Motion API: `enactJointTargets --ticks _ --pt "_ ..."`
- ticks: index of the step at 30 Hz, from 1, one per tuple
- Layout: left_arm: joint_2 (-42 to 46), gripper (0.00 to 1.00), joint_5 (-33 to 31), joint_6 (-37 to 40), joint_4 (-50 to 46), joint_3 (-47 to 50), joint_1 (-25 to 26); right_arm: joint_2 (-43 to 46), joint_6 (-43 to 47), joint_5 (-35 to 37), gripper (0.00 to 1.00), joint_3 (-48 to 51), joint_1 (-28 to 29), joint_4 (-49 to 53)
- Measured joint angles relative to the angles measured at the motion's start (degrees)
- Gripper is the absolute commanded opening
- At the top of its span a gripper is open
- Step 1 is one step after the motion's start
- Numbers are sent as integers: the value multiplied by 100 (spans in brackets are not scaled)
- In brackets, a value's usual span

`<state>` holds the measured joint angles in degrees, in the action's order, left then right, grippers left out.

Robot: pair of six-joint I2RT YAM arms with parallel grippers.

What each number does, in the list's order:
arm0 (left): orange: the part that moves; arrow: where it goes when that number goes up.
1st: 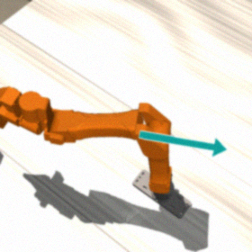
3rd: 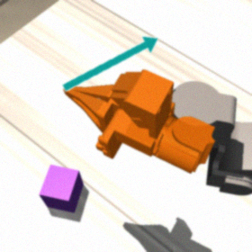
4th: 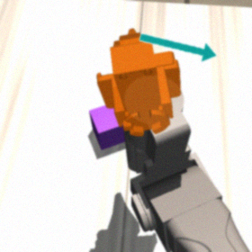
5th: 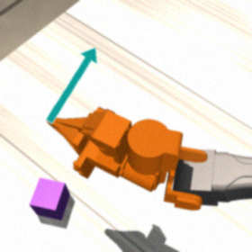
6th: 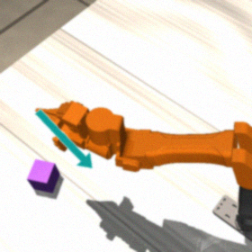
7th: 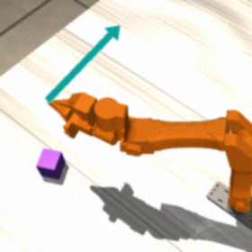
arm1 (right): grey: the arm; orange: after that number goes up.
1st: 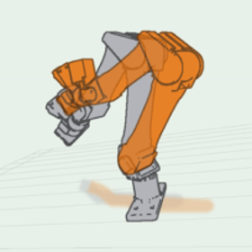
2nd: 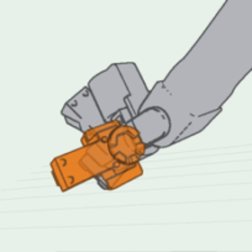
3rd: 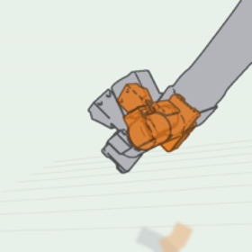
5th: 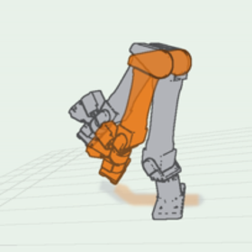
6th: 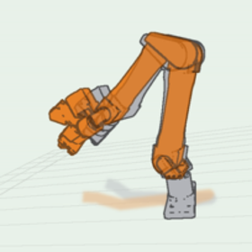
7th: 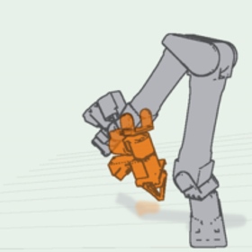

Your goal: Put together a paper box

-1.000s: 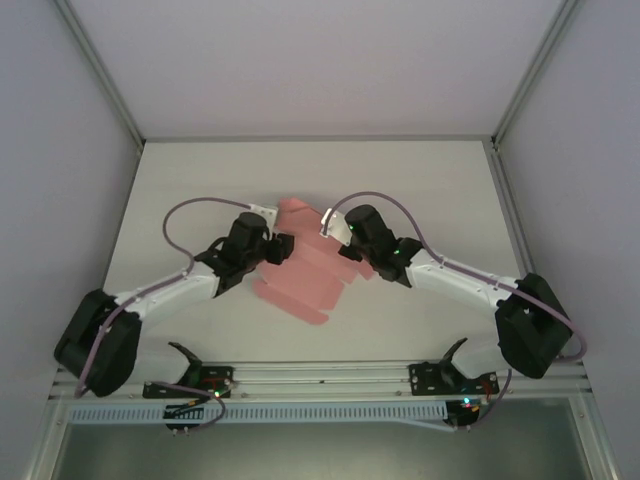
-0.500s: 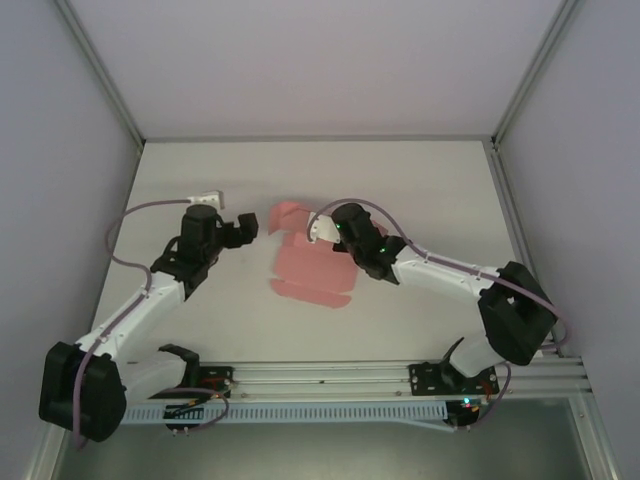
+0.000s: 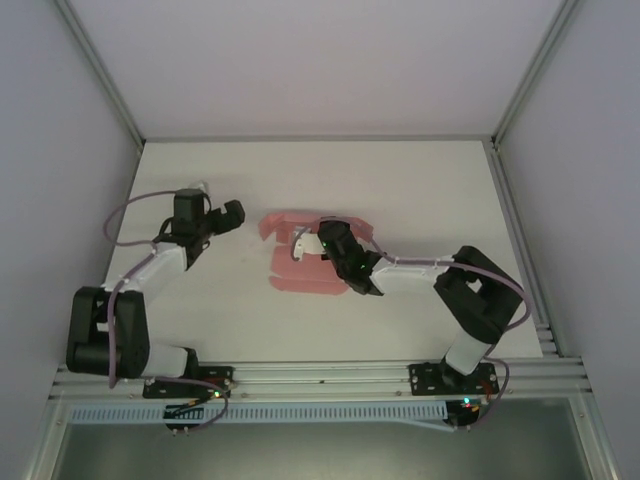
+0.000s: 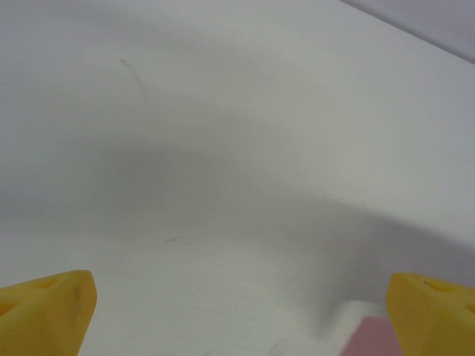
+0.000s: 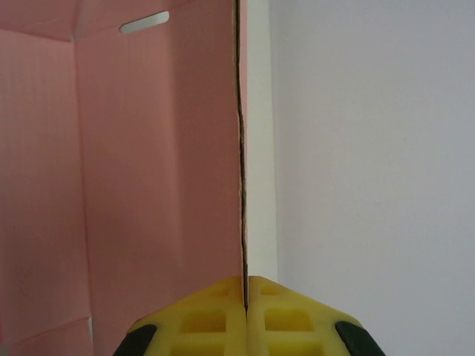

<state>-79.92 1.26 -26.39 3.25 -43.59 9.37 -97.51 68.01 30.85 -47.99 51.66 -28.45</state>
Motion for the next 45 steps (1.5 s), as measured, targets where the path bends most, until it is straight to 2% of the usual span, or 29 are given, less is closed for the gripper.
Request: enactJointTargets --ticks 8,17,24,29,34,38,40,45 --pt "-442 100 643 201 398 -46 0 -203 46 208 0 291 48 -723" --pt "-1322 92 1526 599 820 -286 70 -378 61 310 0 387 48 -1176" --pt "-1851 82 1904 892 881 -774 271 -431 39 365 0 387 4 -1285" --pt "-1908 78 2267 1078 966 -793 372 -428 -9 404 0 385 -17 -1241" --pt "-1853 63 2667 1375 1167 -640 603 -428 -72 468 0 376 -74 -1178" --pt "-1825 57 2929 1554 1263 -494 907 -428 -96 472 0 352 -70 -1134" --pt "-1825 50 2983 1622 1268 -450 1012 -426 -107 470 0 350 -70 -1119" --pt "-1829 48 3005 1626 1495 -378 1086 -396 -179 474 0 341 -72 -1034"
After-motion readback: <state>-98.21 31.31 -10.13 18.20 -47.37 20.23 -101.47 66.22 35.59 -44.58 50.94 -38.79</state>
